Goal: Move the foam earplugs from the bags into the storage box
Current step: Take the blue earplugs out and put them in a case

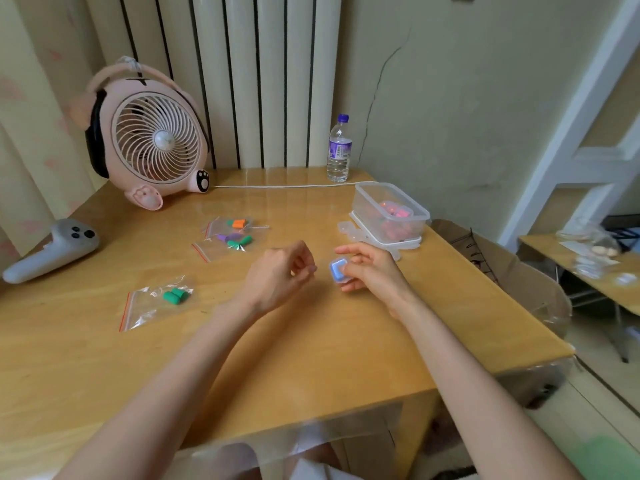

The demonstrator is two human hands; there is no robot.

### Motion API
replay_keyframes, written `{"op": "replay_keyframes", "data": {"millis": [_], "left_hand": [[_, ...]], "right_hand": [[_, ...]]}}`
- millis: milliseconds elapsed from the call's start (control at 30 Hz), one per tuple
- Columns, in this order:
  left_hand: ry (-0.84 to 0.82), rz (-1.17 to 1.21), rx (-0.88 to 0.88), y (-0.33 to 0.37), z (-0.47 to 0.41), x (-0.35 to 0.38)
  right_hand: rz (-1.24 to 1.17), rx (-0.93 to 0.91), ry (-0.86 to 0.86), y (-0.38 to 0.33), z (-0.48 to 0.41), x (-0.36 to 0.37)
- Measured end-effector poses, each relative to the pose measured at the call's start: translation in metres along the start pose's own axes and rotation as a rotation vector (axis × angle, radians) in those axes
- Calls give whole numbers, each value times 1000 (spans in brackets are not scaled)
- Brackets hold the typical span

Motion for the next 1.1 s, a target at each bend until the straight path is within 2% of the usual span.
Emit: {"op": "replay_keyframes", "data": {"millis": [100, 267, 400, 567, 633, 700, 767, 833, 933, 1000, 1033, 1100], "left_hand": [[-26, 24, 50, 28, 1, 12], [54, -20, 30, 52, 8, 39], [107, -2, -30, 61, 14, 50], [90, 0, -32, 66, 20, 48], [101, 9, -35, 66, 20, 44], [116, 10, -34, 65, 19, 39], [133, 18, -23, 65, 18, 35], [145, 32, -13, 66, 15, 32], [157, 47, -4, 67, 11, 33], [175, 89, 1, 71, 10, 36], [188, 122, 3, 74, 9, 38], [211, 203, 14, 83, 10, 42]], "right_hand": [[-24, 23, 27, 6, 26, -29], [112, 109, 179, 28, 49, -74], [-41, 149, 336, 27, 29, -93], [-318, 113, 464, -19, -44, -107], [-330, 129, 407, -38, -67, -109], [-160, 177, 337, -46, -82, -110], [33, 177, 352, -46, -82, -106], [66, 98, 302, -40, -69, -101], [148, -77, -91, -35, -26, -92], [212, -134, -248, -30, 1, -89], [245, -167, -241, -24, 10, -89], [251, -217, -107, -15, 25, -96]]}}
Point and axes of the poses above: each hand's wrist, its own z-axis away from the middle knuckle, its own x-axis out of the palm, y = z × x, the point moved 1 cm from there along -z, towards the middle knuckle, and after that the axes turned 2 degrees about y, right-handed, at the moved point
